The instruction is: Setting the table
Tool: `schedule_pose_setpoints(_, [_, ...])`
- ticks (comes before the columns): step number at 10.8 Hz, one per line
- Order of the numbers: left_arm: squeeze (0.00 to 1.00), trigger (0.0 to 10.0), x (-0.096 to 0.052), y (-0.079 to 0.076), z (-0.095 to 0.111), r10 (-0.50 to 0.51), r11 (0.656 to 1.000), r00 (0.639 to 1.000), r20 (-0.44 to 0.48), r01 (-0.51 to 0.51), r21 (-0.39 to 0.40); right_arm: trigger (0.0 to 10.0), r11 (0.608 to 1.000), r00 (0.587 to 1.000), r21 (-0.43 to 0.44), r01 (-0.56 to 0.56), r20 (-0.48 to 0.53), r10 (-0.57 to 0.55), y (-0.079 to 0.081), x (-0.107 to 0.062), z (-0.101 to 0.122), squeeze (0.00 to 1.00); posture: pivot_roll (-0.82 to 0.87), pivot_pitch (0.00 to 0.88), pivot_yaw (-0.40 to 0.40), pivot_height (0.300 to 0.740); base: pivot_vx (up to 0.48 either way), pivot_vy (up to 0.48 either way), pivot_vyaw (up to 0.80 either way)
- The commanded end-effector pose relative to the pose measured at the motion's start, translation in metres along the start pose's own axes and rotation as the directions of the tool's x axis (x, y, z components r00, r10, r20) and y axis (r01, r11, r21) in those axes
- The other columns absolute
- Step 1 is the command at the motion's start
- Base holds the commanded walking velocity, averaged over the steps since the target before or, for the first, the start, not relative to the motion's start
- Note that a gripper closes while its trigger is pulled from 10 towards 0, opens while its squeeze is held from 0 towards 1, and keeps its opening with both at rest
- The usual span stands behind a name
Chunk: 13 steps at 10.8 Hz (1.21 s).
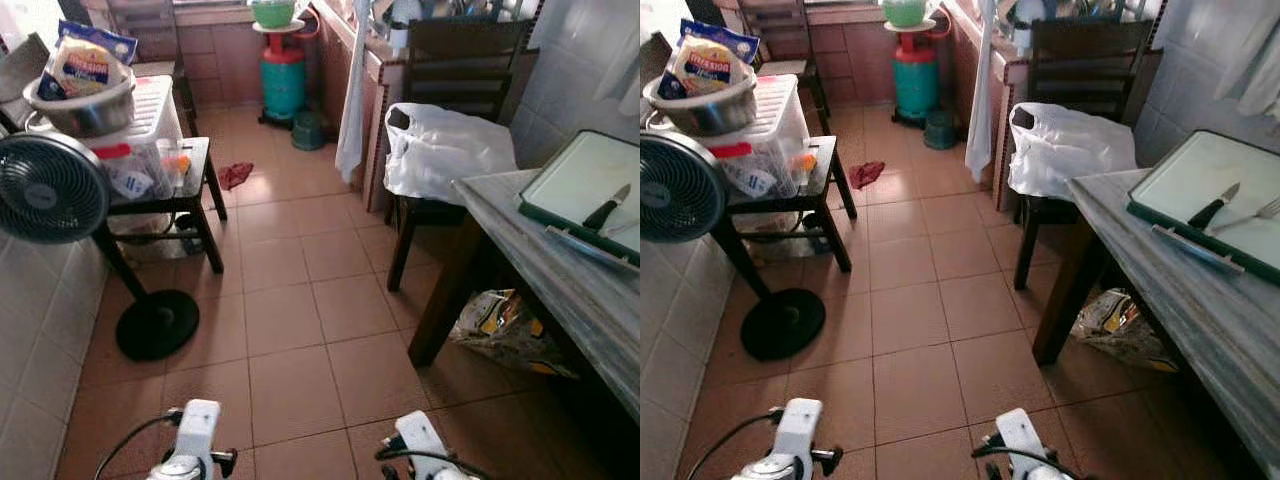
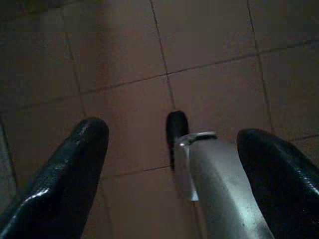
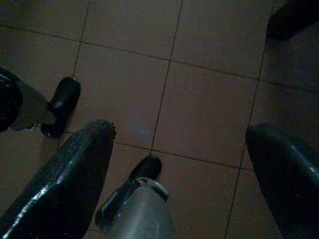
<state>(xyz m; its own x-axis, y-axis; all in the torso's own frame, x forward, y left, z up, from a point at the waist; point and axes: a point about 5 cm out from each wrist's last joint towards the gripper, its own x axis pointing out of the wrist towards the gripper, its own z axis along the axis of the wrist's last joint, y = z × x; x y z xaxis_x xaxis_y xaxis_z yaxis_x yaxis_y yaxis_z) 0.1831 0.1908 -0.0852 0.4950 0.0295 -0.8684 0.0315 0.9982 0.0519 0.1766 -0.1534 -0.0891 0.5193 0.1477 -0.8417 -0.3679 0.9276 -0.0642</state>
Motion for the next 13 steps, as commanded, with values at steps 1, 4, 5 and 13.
schedule_pose_setpoints(1, [0.00, 10.0, 0.000, 0.000, 0.000, -0.007, 1.000, 1.000, 0.011, 0.007, -0.015, 10.0, 1.000, 1.000, 0.000, -0.005, 0.012, 0.005, -0.001, 0.000, 0.003, 0.00, 0.16, 0.000, -0.027, 0.740, 0.000, 0.000, 0.00])
schedule_pose_setpoints(4, [0.00, 10.0, -0.001, -0.003, 0.012, -0.034, 0.999, 0.991, 0.131, 0.036, -0.015, 10.0, 0.993, 0.992, 0.113, 0.013, 0.124, -0.028, -0.006, 0.004, 0.038, 0.00, 0.14, 0.000, -0.028, 0.740, 0.000, 0.000, 0.00])
schedule_pose_setpoints(5, [0.00, 10.0, 0.000, -0.012, 0.036, -0.055, 0.998, 0.976, 0.210, 0.054, 0.011, 10.0, 0.991, 0.985, 0.130, 0.014, 0.168, -0.036, -0.006, 0.005, 0.054, 0.00, 0.13, 0.000, -0.027, 0.740, 0.000, 0.000, 0.00])
schedule_pose_setpoints(13, [0.00, 10.0, 0.001, -0.046, 0.058, -0.137, 0.985, 0.974, 0.181, 0.115, 0.127, 10.0, 0.991, 0.976, 0.131, 0.041, 0.205, -0.068, -0.011, 0.005, 0.065, 0.00, 0.11, 0.000, -0.014, 0.740, 0.000, 0.000, 0.00])
